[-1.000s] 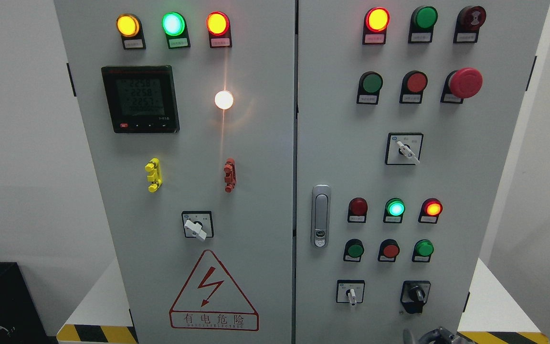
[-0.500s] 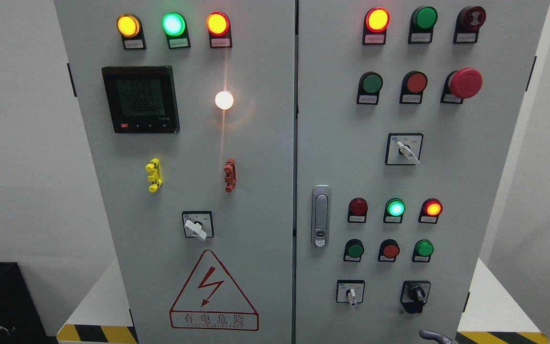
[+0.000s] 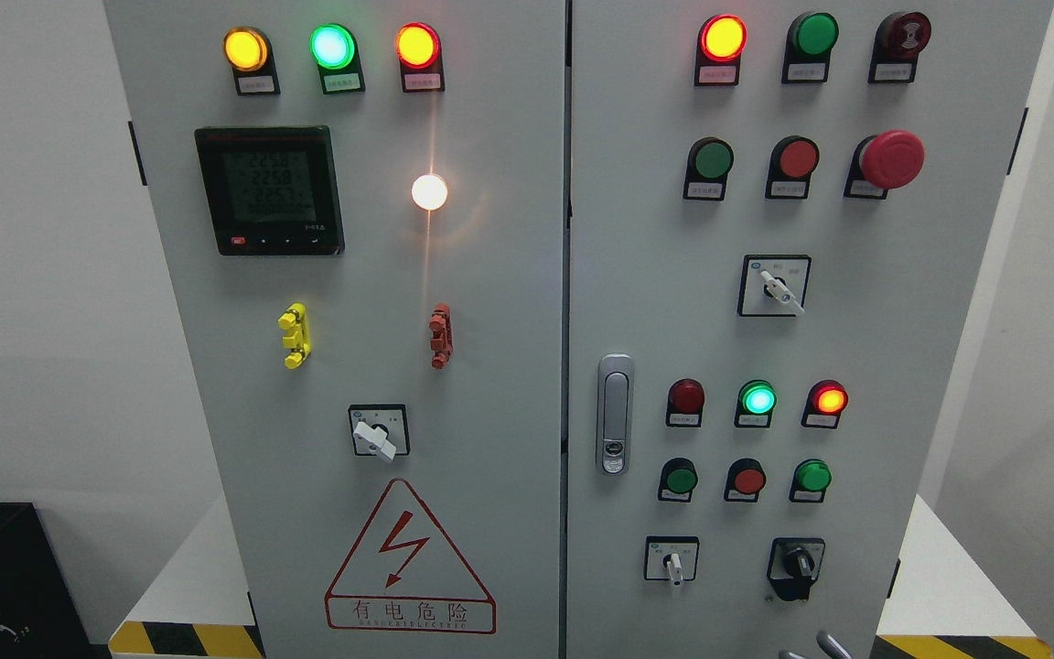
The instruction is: Flip black knob to close circuit
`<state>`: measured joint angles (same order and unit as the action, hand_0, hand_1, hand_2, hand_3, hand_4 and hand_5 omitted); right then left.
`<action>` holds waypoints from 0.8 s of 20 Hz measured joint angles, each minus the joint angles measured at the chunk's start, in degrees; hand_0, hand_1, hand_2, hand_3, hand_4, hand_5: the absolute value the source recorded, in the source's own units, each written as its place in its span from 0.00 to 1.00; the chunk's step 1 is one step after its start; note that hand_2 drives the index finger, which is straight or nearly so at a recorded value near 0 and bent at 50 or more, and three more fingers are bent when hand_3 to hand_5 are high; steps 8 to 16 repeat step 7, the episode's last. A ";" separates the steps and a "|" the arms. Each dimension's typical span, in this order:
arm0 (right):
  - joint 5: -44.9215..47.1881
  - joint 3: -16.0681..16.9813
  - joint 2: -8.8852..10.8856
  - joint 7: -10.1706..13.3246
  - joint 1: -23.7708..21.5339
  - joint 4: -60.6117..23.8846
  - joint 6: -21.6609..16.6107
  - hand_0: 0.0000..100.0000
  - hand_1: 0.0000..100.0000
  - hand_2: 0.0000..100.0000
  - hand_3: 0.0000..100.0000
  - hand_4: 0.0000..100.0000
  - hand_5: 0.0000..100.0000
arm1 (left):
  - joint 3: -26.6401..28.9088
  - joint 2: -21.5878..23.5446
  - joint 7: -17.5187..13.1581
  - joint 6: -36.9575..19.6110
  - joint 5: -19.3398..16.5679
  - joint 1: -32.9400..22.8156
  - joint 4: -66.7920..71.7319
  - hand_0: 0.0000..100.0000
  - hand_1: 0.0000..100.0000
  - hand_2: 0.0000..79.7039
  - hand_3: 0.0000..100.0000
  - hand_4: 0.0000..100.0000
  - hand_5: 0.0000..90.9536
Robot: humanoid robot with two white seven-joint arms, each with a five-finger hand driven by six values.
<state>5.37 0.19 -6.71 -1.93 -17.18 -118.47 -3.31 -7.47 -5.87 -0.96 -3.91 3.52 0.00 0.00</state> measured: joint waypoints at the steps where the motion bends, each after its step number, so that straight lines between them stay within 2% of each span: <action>1: 0.49 -0.02 0.01 -0.08 -0.16 -0.01 -0.06 0.00 0.00 0.00 0.07 0.00 0.00 | 0.00 0.00 0.00 0.00 0.00 0.00 0.00 0.12 0.56 0.00 0.00 0.00 0.00; 7: 2.28 0.16 0.04 -0.35 -0.78 0.05 -0.17 0.00 0.00 0.00 0.03 0.00 0.00 | 0.00 0.00 0.00 0.00 0.00 0.00 0.00 0.12 0.56 0.00 0.00 0.00 0.00; 16: 2.28 0.16 0.04 -0.35 -0.78 0.05 -0.17 0.00 0.00 0.00 0.03 0.00 0.00 | 0.00 0.00 0.00 0.00 0.00 0.00 0.00 0.12 0.56 0.00 0.00 0.00 0.00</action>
